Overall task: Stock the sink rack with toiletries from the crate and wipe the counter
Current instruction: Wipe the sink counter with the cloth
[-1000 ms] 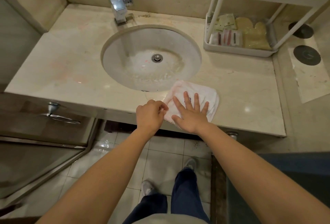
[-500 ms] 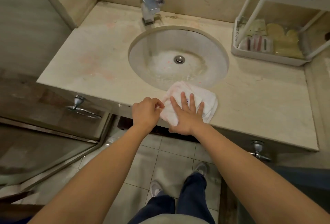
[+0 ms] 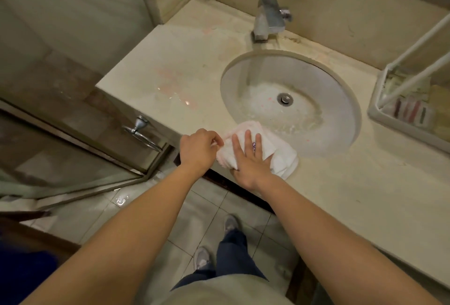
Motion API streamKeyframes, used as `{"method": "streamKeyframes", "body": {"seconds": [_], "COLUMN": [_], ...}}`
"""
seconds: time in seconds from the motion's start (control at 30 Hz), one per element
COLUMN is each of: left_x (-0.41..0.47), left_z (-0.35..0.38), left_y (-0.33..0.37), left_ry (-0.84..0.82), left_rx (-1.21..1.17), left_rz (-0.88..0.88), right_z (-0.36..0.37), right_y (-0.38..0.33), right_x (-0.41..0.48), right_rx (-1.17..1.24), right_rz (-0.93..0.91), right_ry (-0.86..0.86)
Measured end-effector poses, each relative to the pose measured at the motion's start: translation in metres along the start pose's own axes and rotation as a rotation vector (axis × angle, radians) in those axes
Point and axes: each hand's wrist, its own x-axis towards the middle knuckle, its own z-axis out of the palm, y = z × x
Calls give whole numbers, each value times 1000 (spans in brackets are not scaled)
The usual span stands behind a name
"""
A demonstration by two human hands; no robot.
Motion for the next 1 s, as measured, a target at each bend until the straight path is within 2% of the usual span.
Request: {"method": "streamKeyframes", "body": {"seconds": [0.2,0.43,1.0], "left_x": [19,41,105], "left_z": [-11,-21,-51], "left_y": [-10,-21,-66], "left_ry": [46,102,119], "left_rx": [0,27,33], "left_rz": [-126,-237,-263], "right_z": [-22,-38,-69], "right_y": [-15,-34,-76], "right_x": [26,53,122], "right_rx": [-66,-144,-169], "right_rz": [-97,-172,-244], "right_ry": [-109,-136,-90]}}
